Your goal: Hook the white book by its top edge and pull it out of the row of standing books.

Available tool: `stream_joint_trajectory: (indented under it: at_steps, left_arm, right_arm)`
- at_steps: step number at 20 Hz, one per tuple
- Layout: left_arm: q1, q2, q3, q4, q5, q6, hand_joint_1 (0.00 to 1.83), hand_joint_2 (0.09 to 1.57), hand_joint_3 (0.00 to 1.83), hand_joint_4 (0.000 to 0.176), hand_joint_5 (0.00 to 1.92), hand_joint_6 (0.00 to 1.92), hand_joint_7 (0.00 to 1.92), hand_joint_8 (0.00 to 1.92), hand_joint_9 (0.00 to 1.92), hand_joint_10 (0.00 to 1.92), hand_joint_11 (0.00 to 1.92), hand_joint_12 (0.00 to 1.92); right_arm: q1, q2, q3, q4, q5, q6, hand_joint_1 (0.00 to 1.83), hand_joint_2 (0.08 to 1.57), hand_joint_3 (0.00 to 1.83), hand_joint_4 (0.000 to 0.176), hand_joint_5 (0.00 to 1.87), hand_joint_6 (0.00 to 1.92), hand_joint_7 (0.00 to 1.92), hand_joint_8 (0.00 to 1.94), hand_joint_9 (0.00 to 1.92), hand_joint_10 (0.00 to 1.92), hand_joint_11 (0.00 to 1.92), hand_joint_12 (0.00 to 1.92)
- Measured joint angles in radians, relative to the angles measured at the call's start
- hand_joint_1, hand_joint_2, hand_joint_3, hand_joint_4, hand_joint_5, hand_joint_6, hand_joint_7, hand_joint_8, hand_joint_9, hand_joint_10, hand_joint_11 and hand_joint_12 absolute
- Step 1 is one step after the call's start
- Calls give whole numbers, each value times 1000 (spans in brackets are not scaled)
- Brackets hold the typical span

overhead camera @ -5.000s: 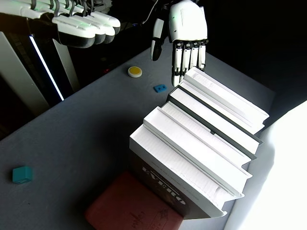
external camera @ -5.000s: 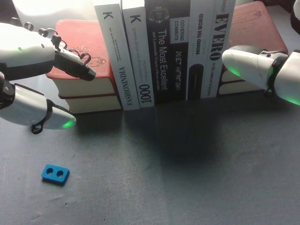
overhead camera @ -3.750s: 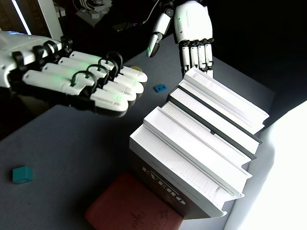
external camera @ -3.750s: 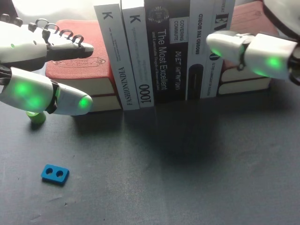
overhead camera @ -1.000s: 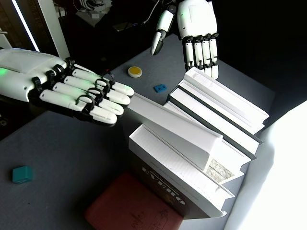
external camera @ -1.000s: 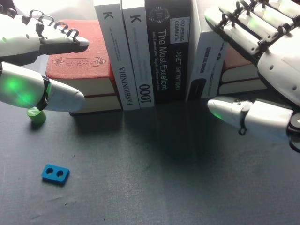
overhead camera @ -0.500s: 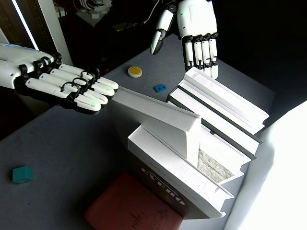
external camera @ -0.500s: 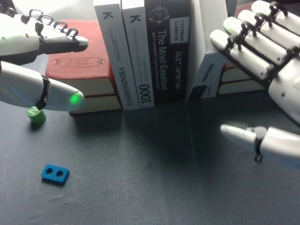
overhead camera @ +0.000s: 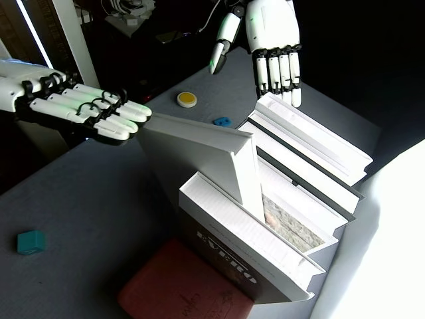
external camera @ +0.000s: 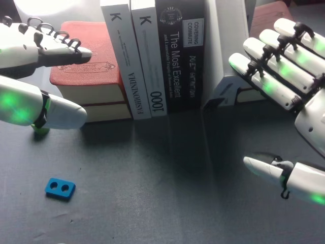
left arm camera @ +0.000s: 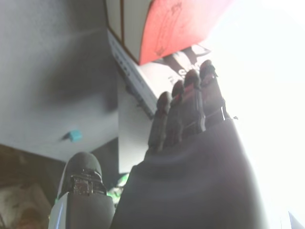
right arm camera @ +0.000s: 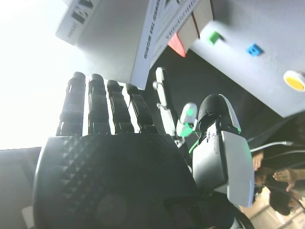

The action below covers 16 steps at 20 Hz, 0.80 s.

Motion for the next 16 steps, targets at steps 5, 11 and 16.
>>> stream_joint_trajectory:
  at_steps: [5,11,16]
  left_arm:
    - [0,0,2,0,1,0,0,1134,3,0,0,0,0,0,0,0,0,0]
    - [0,0,8,0,1,0,0,1129,0,0,0,0,0,0,0,0,0,0]
    - [0,0,8,0,0,0,0,1132,2,0,0,0,0,0,0,0,0,0]
  right_arm:
    - [-14,0,-7,38,-14,-23,0,1188,1,0,14,3,0,0,0,0,0,0]
    - [-39,-3,-9,113,-126,-35,0,1190,2,0,11,1,0,0,0,0,0,0]
    - [-36,-3,-9,116,-127,-35,0,1190,1,0,7,0,0,0,0,0,0,0]
